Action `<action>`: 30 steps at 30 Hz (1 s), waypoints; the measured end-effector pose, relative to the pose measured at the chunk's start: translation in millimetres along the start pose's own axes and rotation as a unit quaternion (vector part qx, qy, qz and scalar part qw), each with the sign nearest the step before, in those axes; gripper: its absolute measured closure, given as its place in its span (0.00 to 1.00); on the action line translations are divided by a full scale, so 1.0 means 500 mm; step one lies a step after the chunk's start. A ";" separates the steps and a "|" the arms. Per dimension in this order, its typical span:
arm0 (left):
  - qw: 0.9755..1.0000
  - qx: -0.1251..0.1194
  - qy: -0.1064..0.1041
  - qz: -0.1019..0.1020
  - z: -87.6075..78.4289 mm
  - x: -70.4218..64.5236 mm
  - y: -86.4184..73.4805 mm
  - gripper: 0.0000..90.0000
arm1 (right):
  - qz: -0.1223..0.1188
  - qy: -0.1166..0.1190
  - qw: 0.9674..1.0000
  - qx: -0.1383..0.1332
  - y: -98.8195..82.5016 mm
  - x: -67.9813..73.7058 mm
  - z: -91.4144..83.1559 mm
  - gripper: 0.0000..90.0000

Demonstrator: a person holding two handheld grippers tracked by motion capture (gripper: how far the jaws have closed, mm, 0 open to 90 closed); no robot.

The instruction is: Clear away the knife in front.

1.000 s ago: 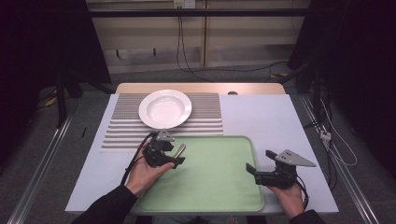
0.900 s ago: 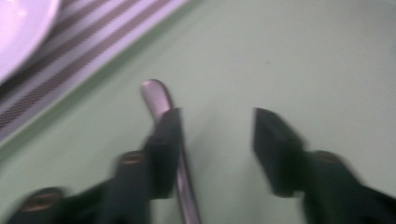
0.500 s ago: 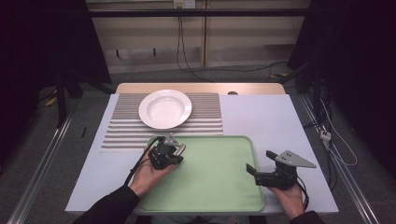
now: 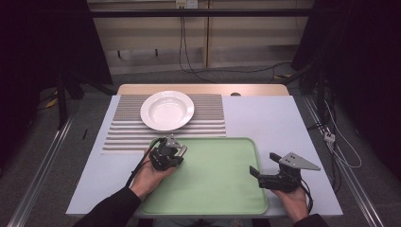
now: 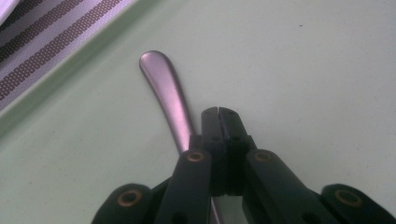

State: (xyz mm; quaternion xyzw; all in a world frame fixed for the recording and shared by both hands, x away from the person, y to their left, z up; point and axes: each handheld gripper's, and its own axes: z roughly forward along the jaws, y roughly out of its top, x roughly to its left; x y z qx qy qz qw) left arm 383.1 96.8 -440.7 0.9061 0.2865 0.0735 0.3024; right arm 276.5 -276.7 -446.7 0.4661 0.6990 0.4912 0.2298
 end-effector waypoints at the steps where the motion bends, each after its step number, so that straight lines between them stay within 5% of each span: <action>1: 1.000 -0.001 -0.002 -0.002 0.000 0.001 0.000 1.00 | 0.000 0.000 1.000 0.000 0.000 0.000 0.000 0.04; 30: 1.000 0.013 -0.003 -0.012 -0.023 0.029 -0.024 1.00 | -0.001 0.002 1.000 -0.002 0.000 0.001 -0.001 0.04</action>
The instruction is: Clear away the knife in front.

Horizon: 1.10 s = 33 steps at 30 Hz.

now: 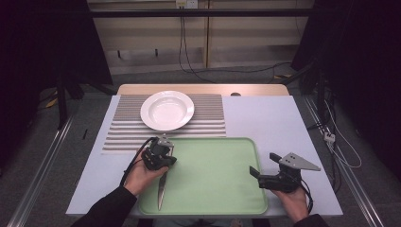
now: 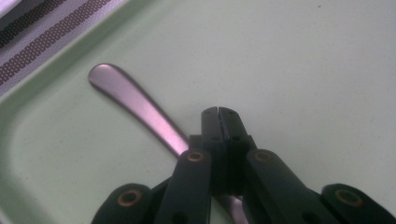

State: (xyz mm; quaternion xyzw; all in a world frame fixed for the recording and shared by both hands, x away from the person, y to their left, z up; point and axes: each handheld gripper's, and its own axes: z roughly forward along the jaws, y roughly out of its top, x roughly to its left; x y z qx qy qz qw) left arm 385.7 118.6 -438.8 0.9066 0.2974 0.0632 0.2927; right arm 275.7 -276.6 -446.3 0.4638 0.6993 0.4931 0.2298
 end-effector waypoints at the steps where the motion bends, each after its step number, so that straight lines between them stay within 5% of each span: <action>1: 1.000 0.003 0.001 0.000 -0.001 0.001 -0.001 1.00 | 0.001 0.000 1.000 0.000 0.000 0.000 0.000 0.04; 19: 1.000 0.013 0.015 -0.014 -0.035 0.002 -0.040 0.98 | 0.002 -0.001 1.000 0.001 0.000 0.000 0.001 0.04; 33: 0.999 0.010 0.017 -0.040 -0.052 0.032 -0.063 1.00 | 0.002 -0.002 1.000 0.001 0.000 0.000 0.002 0.04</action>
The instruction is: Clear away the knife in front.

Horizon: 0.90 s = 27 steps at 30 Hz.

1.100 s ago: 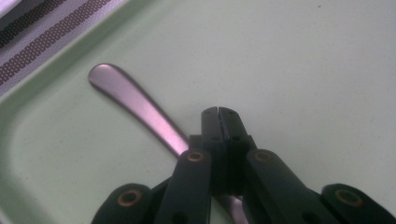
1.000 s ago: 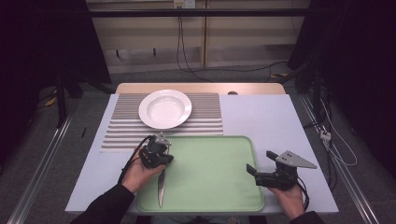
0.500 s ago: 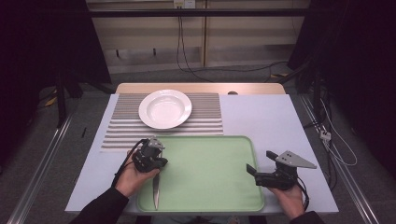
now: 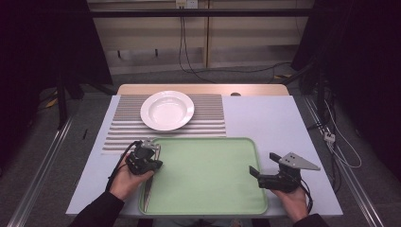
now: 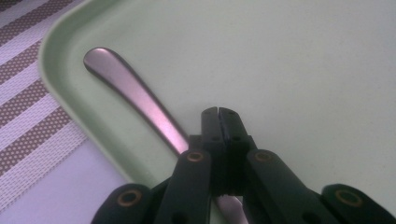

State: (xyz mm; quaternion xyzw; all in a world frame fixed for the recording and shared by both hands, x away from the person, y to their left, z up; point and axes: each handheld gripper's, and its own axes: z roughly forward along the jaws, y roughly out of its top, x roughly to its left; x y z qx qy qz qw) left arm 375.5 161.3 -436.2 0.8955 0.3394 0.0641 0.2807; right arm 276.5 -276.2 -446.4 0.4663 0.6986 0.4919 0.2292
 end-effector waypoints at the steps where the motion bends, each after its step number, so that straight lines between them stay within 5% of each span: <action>1: 1.000 0.000 0.001 -0.001 0.000 0.001 0.000 1.00 | 0.000 0.000 1.000 0.000 0.000 0.000 0.000 0.04; 16: 1.000 -0.002 -0.008 -0.009 -0.004 0.013 -0.006 1.00 | -0.001 0.001 1.000 0.000 0.000 0.000 -0.001 0.04; 21: 1.000 0.007 0.014 0.006 -0.006 -0.001 -0.005 0.98 | -0.001 0.001 1.000 0.000 0.000 0.000 0.000 0.04; 27: 1.000 -0.005 -0.011 -0.014 -0.002 0.009 -0.007 0.91 | -0.001 0.000 1.000 0.001 0.000 0.000 0.002 0.04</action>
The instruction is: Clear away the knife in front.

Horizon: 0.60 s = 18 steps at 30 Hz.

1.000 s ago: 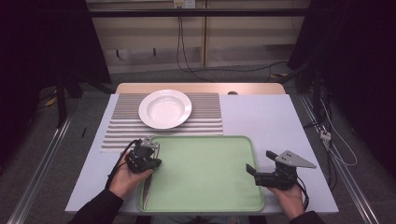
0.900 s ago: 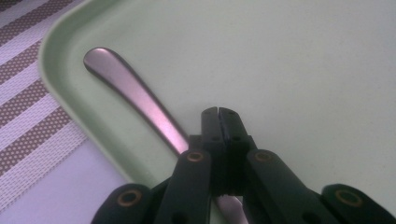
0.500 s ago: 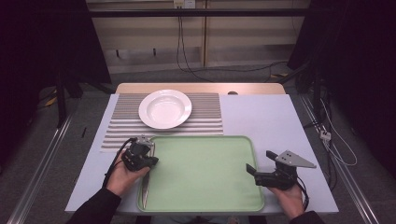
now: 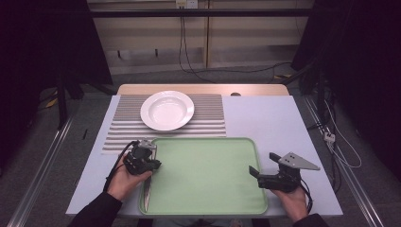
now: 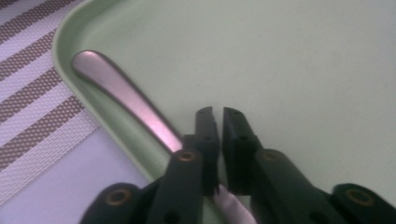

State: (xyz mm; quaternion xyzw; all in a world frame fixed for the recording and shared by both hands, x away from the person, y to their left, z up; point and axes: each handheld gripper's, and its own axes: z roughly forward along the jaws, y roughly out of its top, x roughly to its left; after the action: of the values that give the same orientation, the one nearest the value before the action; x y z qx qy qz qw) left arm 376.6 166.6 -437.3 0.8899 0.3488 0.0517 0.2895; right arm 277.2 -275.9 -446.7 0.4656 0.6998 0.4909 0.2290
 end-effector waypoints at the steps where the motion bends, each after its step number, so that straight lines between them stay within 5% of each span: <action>1: 1.000 -0.002 0.005 0.002 0.000 0.000 0.000 0.92 | 0.002 0.000 1.000 0.000 0.000 -0.001 0.001 0.04; 11: 0.999 -0.037 -0.003 0.020 -0.004 -0.007 0.003 0.76 | 0.001 0.000 1.000 -0.002 0.000 -0.001 -0.001 0.04; 18: 0.997 -0.070 0.013 0.005 -0.007 -0.005 0.006 0.31 | 0.001 0.001 1.000 -0.002 0.000 -0.001 0.000 0.04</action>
State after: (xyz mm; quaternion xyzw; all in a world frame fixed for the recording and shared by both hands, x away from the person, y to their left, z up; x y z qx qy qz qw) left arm 375.2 164.8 -432.4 0.8687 0.3431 0.0888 0.3460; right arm 277.5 -276.2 -446.6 0.4655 0.6987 0.4928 0.2286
